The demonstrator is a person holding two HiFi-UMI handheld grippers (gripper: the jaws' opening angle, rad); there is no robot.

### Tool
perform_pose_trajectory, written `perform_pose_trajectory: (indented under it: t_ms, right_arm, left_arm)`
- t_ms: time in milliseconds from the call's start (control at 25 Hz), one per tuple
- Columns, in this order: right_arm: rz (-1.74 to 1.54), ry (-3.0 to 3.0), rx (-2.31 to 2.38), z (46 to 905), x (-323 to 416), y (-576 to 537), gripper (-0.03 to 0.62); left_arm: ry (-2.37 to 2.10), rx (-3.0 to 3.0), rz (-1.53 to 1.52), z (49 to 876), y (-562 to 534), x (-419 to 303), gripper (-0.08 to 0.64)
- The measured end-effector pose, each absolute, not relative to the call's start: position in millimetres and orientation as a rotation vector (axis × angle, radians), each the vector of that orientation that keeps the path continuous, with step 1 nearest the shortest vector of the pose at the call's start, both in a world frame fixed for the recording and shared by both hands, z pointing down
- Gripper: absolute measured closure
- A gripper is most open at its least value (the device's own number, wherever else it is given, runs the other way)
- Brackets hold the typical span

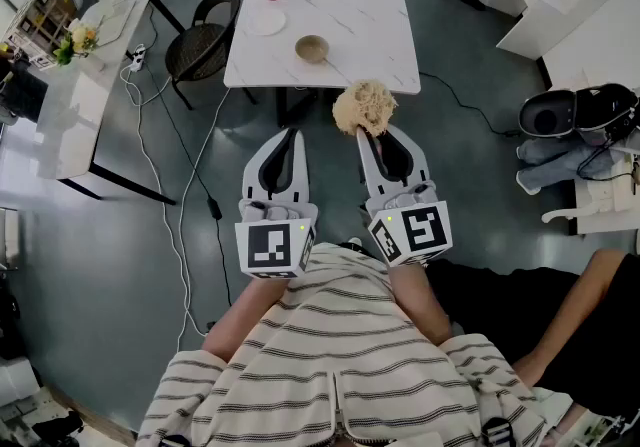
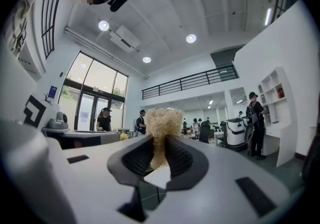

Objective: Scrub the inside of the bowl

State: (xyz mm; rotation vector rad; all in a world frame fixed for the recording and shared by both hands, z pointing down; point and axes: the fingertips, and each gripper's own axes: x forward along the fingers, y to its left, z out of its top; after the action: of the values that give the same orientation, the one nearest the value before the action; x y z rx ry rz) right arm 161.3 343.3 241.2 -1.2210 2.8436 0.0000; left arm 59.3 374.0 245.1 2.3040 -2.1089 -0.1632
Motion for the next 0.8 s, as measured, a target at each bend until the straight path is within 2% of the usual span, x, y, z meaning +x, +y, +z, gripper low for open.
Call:
perform_pose_trajectory:
  t_ms: [800]
  right_arm:
    - [-0.092,2.801,-1.196,242.4,175.2,325.9,0.508]
  left_arm:
    - [-2.087,2.312,-0.141,248.6,355.9,68.9,0.557]
